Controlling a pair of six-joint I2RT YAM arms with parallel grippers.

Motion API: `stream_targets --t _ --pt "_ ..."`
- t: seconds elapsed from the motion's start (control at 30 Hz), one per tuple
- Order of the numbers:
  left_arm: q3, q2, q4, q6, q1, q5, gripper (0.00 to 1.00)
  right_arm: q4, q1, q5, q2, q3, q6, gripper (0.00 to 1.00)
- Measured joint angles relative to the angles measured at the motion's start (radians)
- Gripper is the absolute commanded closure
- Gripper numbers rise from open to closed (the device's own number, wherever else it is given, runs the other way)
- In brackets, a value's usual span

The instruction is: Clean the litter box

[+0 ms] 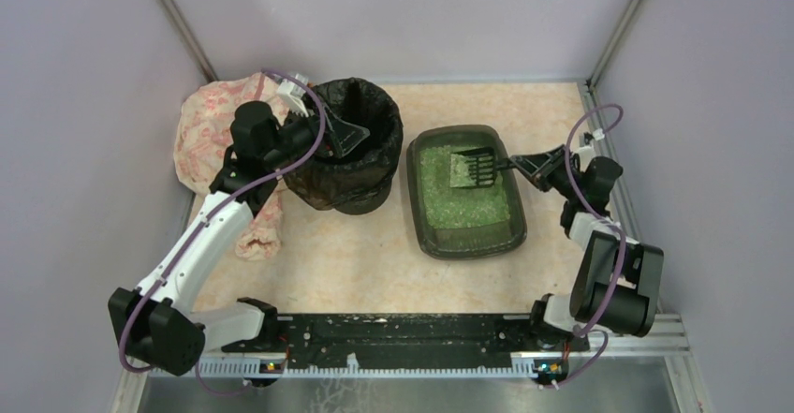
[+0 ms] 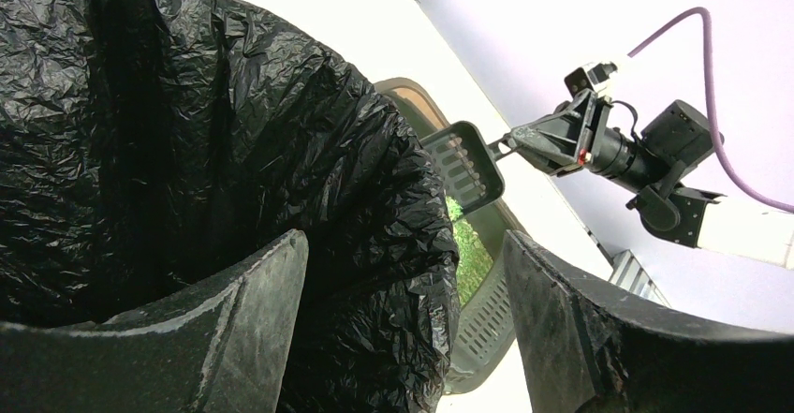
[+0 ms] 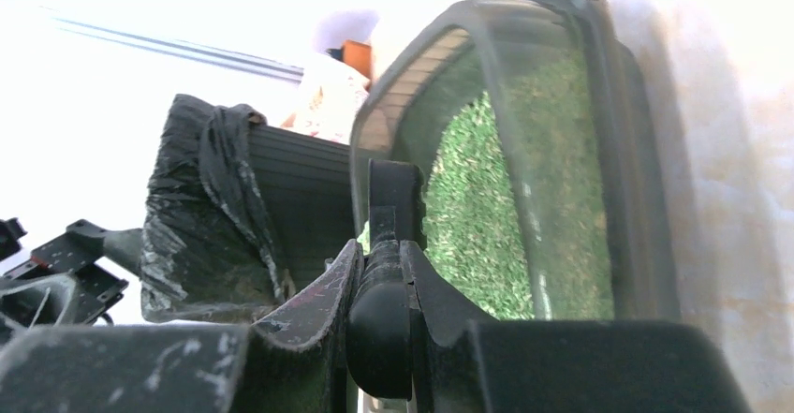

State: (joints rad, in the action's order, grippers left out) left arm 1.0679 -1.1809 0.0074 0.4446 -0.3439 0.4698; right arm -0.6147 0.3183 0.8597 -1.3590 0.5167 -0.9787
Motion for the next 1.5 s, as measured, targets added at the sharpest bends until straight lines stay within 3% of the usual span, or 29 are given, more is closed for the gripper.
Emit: stream_targets --t 0.3,0.73,1.3,1.5 --pt "0.0 -0.004 0.0 0.0 0.0 0.003 0.18 -0.216 -0.006 0.039 -0.011 -0.037 -0.121 1.0" --pt "0.0 -0.009 0.0 0.0 0.0 0.004 0.18 -0.193 0.021 -0.01 0.045 -0.101 -0.111 1.0" --pt "0.0 -0.016 0.001 0.007 0.0 0.014 0.19 -0.16 -0.035 -0.048 0.057 -0.106 -0.13 1.0" --pt "0.0 -0.016 0.001 0.007 0.0 0.014 0.19 -0.079 0.032 -0.072 0.061 -0.106 -0.134 1.0"
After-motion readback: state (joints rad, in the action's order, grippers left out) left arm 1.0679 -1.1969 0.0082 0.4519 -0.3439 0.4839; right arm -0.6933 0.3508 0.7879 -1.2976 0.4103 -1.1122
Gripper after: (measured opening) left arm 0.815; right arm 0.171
